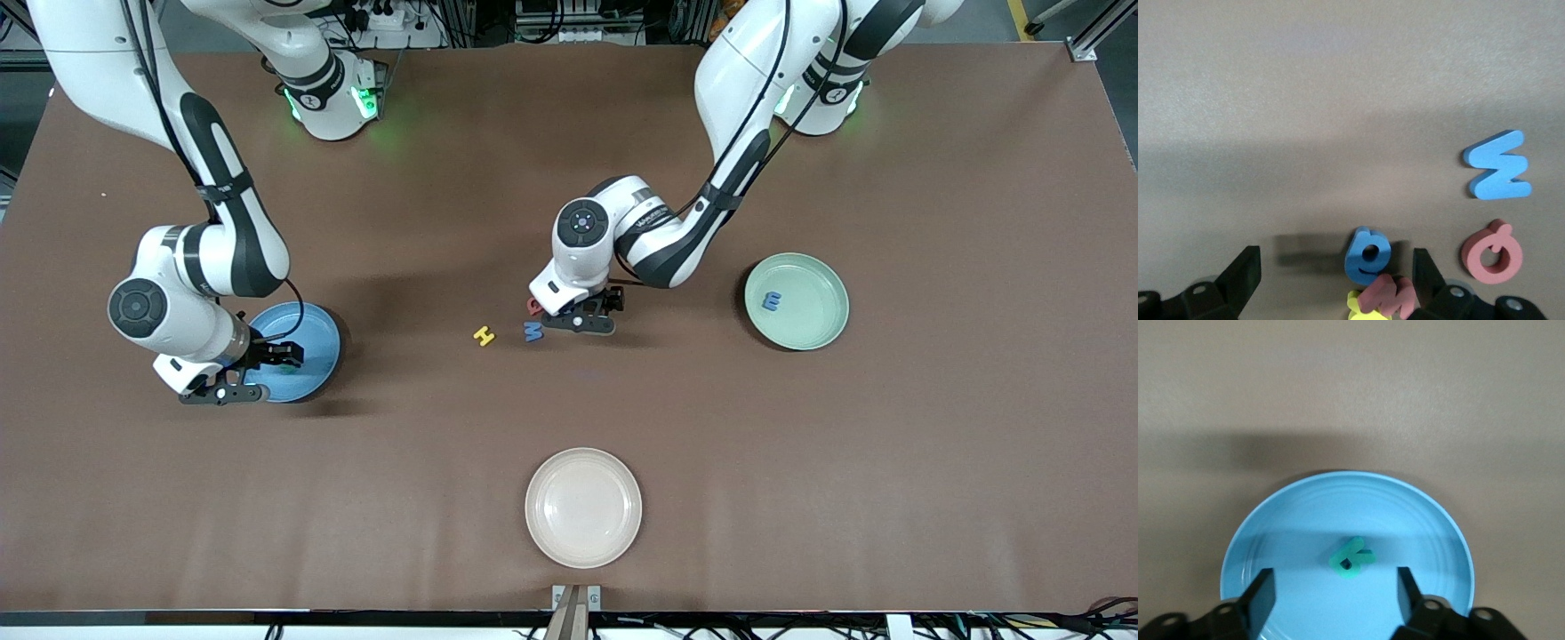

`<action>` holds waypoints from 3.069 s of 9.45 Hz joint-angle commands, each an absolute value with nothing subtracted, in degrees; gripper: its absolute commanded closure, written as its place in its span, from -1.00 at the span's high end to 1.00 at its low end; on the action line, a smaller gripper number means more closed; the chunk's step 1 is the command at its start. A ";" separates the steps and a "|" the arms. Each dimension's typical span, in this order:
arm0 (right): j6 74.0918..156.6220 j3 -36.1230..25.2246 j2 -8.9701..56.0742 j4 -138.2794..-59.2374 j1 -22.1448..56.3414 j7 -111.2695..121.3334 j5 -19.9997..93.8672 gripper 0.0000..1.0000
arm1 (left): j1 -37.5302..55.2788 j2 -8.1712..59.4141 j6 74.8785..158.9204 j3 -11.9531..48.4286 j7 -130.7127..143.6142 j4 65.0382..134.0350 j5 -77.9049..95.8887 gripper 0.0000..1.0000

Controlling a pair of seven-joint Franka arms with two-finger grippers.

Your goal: Sort uppercase to blue plate, lowercase to green plate

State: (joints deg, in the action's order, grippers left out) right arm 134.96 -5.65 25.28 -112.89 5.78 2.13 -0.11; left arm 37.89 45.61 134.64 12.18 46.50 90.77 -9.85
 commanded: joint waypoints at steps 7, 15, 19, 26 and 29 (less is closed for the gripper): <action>134.65 -5.19 24.26 -111.36 13.87 -15.96 -0.18 1.00 | 37.62 47.46 134.03 12.57 45.97 88.59 -11.25 0.81; 135.44 -5.19 26.72 -108.72 23.90 -42.09 -0.09 1.00 | 37.71 47.64 133.95 12.57 46.05 88.68 -11.25 0.13; 135.53 -5.19 26.98 -108.02 24.87 -44.38 3.32 1.00 | 37.97 47.29 133.60 12.74 47.37 88.77 -10.28 0.15; 135.35 -5.36 26.81 -108.11 23.82 -46.41 8.79 1.00 | 37.53 46.93 131.31 13.89 46.94 88.68 -10.89 -0.01; 135.09 -5.45 26.81 -106.79 22.33 -46.14 8.70 1.00 | 37.53 46.93 131.22 13.89 46.93 88.59 -10.46 -0.27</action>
State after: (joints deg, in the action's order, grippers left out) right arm 135.64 -5.77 26.30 -108.40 23.77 -45.84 7.75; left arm 37.88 46.61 132.19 13.22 46.52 88.84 -9.91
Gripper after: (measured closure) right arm 0.000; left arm 0.568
